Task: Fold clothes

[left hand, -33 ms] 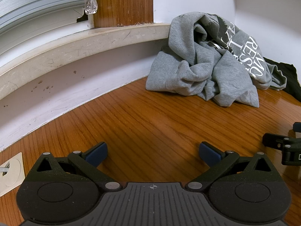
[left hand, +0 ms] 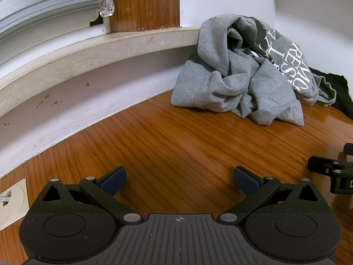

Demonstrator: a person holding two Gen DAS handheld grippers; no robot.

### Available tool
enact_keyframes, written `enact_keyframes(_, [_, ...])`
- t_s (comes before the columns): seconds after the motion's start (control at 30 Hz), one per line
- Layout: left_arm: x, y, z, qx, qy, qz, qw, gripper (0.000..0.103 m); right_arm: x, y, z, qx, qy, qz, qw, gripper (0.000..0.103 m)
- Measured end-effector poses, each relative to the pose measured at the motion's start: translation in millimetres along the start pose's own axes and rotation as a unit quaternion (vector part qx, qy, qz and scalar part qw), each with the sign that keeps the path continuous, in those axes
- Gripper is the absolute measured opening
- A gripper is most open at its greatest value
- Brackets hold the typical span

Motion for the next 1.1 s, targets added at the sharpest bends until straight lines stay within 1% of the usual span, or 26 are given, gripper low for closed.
enact_keyframes(1.1, [0.2, -0.1, 0.5, 0.000, -0.001, 0.000, 1.0000, 0.103, 0.2, 1.1, -2.3, 0.000, 0.000, 0.001, 1.000, 0.103])
Point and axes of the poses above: each gripper's, at about its wrist camera, not at the fingertips, and z roughly the way its jaws point, x to its left, y to its top, the point moved 4 cm from there along z, roughly the way its jaws point, and after that the axes turned 13 degrees about -z, right-handed, at the moved point
